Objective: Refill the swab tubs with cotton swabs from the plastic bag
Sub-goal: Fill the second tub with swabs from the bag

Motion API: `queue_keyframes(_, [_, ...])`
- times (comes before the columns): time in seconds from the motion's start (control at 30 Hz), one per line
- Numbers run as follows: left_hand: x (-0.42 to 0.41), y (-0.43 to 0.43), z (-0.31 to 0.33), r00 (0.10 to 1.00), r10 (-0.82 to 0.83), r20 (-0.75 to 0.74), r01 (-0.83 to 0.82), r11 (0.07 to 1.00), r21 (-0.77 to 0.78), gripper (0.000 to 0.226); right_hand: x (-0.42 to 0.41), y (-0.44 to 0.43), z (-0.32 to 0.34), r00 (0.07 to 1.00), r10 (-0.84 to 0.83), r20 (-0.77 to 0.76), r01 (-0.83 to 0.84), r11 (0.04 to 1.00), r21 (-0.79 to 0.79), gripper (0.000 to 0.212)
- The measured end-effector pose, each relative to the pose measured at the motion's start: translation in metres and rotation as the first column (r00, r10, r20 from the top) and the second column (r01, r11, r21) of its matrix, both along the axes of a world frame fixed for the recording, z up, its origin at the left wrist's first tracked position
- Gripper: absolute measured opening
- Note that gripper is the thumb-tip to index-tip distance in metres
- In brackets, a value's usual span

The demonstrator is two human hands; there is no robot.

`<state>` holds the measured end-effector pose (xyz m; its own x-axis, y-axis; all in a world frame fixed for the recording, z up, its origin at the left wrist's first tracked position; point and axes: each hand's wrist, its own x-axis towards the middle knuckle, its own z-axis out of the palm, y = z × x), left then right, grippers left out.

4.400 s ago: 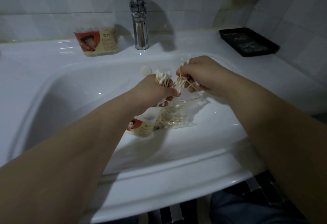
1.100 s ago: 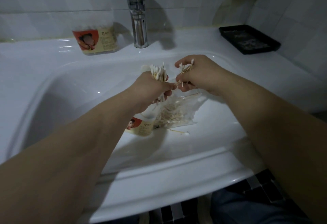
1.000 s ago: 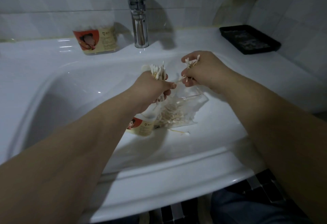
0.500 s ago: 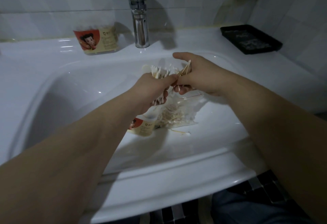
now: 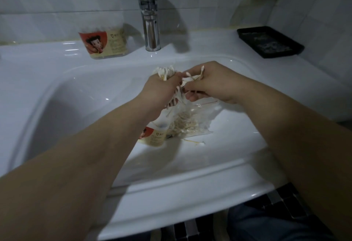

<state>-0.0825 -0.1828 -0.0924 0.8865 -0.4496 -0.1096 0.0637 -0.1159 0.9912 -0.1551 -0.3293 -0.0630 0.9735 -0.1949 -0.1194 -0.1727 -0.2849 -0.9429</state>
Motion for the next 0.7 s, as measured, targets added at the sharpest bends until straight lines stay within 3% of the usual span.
queue_keyframes(0.17, [0.005, 0.0, -0.002, 0.998, 0.023, -0.062, -0.027, 0.997, -0.071, 0.019, 0.001, 0.0, -0.001, 0.997, 0.064, -0.043, -0.066, 0.997, -0.046, 0.013])
queue_keyframes(0.3, [0.003, -0.001, 0.0, 0.995, 0.052, -0.087, -0.064, 0.988, -0.14, 0.018, 0.002, -0.001, -0.002, 0.996, 0.061, -0.068, -0.069, 0.991, -0.114, 0.021])
queue_keyframes(0.5, [0.01, 0.002, 0.006, 0.969, 0.151, -0.197, -0.204, 0.937, -0.283, 0.017, 0.002, -0.006, -0.004, 0.995, 0.035, -0.089, -0.064, 0.934, -0.35, 0.022])
queue_keyframes(0.6, [0.011, 0.004, 0.01, 0.946, 0.241, -0.217, -0.288, 0.933, -0.217, 0.019, 0.003, -0.005, -0.002, 0.998, -0.031, -0.056, 0.008, 0.928, -0.372, 0.025])
queue_keyframes(0.7, [0.005, 0.005, 0.012, 0.951, 0.196, -0.237, -0.238, 0.958, -0.161, 0.019, 0.003, -0.003, 0.0, 0.995, -0.091, -0.041, 0.075, 0.951, -0.299, 0.027])
